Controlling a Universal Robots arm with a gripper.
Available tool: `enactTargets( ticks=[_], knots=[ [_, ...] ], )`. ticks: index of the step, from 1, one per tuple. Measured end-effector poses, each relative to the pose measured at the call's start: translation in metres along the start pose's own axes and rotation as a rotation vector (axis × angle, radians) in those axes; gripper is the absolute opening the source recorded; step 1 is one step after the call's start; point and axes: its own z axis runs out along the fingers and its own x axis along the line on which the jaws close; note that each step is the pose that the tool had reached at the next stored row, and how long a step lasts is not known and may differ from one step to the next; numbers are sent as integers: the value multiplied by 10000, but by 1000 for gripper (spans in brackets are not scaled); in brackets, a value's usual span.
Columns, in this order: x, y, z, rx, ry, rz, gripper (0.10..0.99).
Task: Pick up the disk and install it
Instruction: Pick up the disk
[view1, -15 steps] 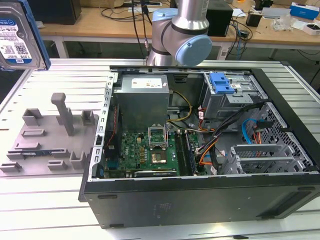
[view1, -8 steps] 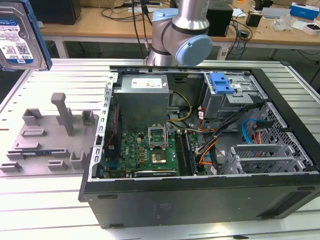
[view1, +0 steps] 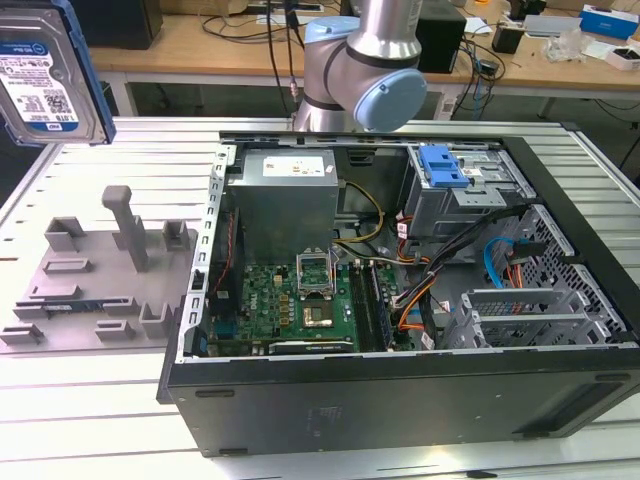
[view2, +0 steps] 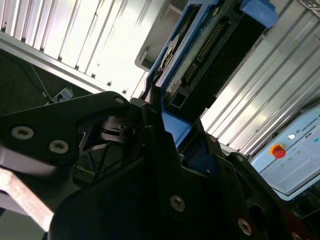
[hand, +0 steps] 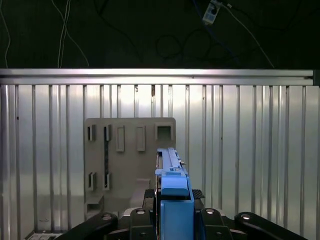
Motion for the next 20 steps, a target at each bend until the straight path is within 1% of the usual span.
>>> enactTargets(
  ticks=[5,7,13,15,20],
  knots=[
    [87,-86,-11,-5,-1,1,365],
    [146,-152,-21,-17,1,2,365],
    [255,-303,-31,-23,-1,2,365],
    [308,-386,-34,-25,-1,0,365],
    [399,-533,-40,-26,-1,0,365]
  ],
)
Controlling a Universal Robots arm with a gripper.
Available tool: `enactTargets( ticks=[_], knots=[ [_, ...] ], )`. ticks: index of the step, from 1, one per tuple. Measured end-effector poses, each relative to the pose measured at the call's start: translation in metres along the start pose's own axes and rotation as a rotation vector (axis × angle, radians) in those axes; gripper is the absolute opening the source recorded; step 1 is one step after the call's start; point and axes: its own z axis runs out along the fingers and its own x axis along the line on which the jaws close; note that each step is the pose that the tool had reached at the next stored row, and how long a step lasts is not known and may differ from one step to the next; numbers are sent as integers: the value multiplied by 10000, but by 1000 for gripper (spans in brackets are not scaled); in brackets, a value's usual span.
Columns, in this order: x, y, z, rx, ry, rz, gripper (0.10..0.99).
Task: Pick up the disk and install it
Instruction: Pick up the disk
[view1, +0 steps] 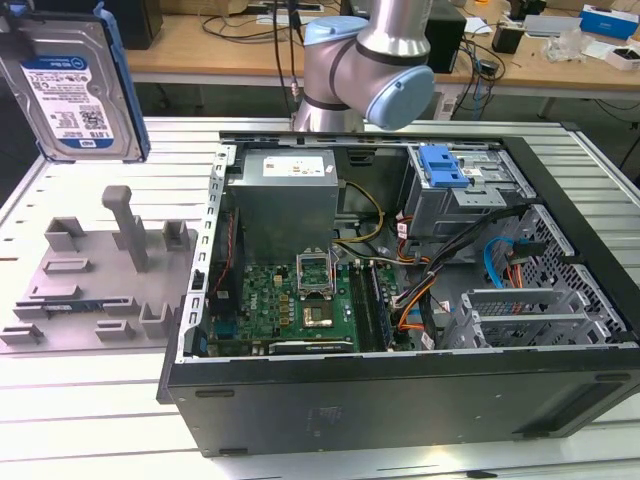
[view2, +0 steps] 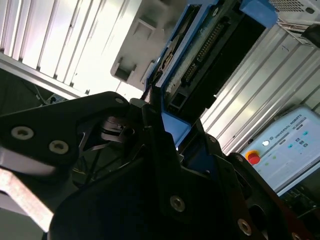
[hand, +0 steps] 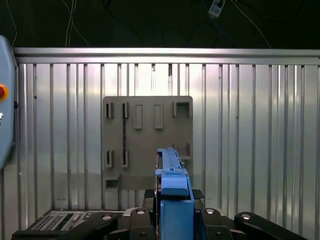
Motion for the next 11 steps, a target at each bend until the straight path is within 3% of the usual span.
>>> enactTargets(
  ticks=[6,8,11],
  knots=[
    [131,-226,-12,0,0,2,365],
    [208,-359,-23,-1,0,2,365],
    [294,-498,-31,1,-2,2,365]
  ],
)
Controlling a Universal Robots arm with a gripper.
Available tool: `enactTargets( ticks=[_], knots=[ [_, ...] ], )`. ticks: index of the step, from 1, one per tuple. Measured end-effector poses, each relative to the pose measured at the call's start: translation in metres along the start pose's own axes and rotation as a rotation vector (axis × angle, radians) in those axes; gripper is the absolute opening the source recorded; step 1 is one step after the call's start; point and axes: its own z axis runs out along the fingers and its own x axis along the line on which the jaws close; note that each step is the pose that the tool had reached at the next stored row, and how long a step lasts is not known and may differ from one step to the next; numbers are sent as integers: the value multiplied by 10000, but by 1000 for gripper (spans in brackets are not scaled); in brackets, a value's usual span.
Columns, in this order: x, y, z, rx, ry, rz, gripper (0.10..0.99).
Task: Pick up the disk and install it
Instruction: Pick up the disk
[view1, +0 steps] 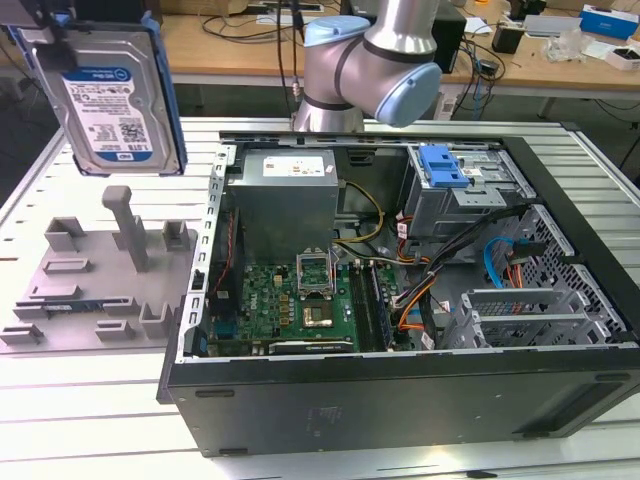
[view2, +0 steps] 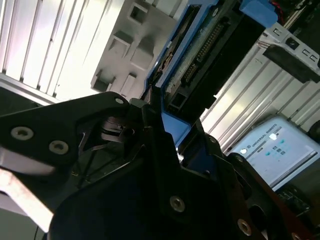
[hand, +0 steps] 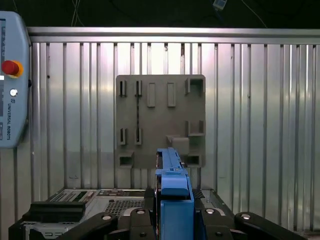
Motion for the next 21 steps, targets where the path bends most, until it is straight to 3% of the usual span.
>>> enactTargets(
  ticks=[6,12,21],
  knots=[
    [130,-193,-16,-2,-1,-2,365],
    [323,-500,-31,-1,-2,1,365],
    [541,-870,-41,-1,-3,0,365]
  ],
)
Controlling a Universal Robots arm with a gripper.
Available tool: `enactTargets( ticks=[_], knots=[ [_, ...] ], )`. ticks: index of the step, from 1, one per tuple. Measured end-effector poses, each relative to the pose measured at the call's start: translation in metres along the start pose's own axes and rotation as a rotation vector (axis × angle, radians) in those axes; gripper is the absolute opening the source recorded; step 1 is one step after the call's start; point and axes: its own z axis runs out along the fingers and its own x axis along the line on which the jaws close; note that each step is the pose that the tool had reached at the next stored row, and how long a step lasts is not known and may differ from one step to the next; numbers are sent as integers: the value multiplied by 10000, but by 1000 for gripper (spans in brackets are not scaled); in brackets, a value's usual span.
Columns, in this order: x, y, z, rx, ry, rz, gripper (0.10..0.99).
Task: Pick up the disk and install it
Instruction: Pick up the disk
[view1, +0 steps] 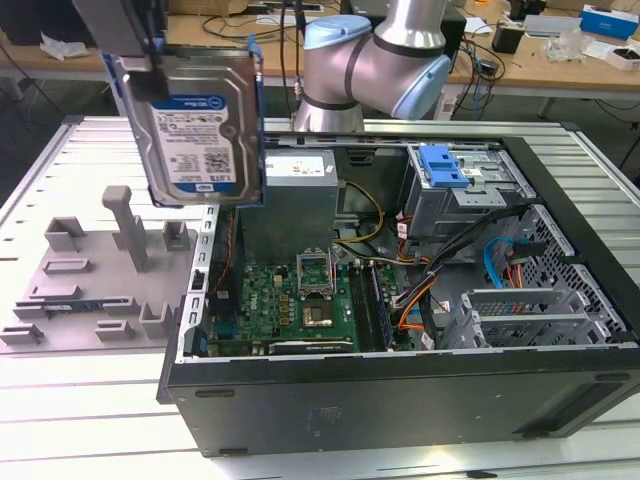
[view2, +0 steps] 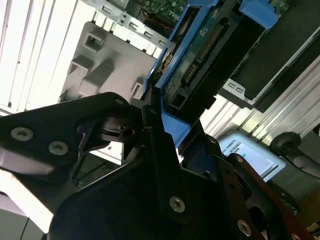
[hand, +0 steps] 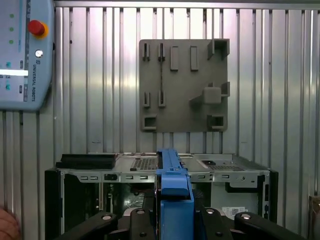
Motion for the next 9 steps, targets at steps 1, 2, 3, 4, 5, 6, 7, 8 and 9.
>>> enactTargets(
  ticks=[1,2,3,4,5,6,7,8,9],
  knots=[
    [23,-41,-1,1,-1,-1,365],
    [45,-81,-2,0,-1,-3,365],
    [67,-118,-2,0,-2,-1,365],
    [89,-158,-3,0,-2,0,365],
    [112,-200,-4,0,-2,-3,365],
    [135,-239,-4,0,-3,-2,365],
    [157,-278,-5,0,-5,0,365],
    [192,-340,-6,0,-6,-2,365],
    [213,-377,-6,0,-6,-1,365]
  ],
)
